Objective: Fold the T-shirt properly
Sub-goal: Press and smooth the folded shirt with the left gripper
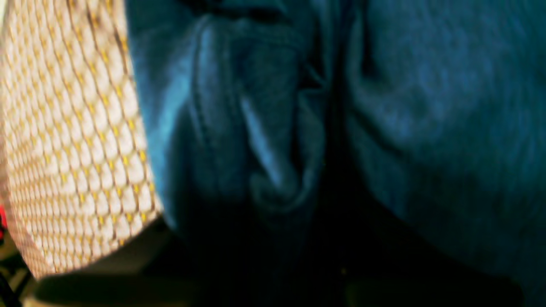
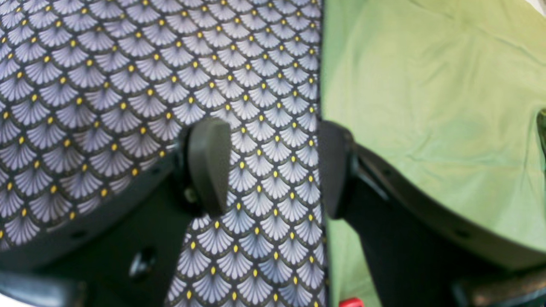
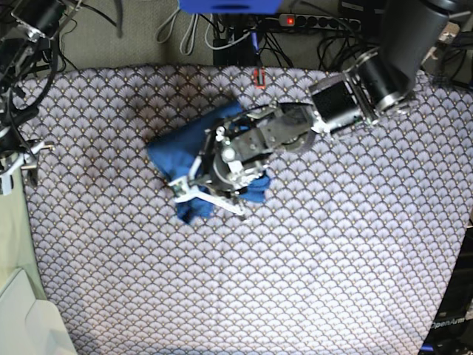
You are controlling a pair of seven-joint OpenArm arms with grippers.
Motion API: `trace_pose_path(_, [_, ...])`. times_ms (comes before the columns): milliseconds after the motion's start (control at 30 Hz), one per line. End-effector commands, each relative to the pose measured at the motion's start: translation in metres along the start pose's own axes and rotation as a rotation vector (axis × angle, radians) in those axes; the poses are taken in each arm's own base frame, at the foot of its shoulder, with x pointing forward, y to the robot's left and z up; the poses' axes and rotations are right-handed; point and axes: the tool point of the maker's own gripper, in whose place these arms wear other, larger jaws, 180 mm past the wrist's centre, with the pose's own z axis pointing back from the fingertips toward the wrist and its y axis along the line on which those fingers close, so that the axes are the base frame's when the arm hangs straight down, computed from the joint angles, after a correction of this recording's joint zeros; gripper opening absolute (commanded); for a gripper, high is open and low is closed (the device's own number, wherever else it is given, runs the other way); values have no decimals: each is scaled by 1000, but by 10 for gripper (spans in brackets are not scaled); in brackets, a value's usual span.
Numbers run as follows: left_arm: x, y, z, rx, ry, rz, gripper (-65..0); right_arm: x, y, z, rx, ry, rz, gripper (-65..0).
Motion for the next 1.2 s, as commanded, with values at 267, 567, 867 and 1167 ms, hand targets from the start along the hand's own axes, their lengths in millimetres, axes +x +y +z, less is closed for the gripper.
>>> trace_pose_path(267, [40, -3, 7, -42, -118, -191, -648, 4, -4, 6, -4, -24, 22, -312])
trace_pose_path(567, [46, -7, 8, -43, -100, -187, -616, 0, -2, 7, 0, -16, 20, -313])
trace_pose_path(867, [45, 16, 9, 77, -42, -276, -120, 0, -1, 6, 1, -16, 17, -313])
trace_pose_path(1167, [73, 77, 36, 238, -124, -169, 0, -1, -1, 6, 2, -13, 17, -313])
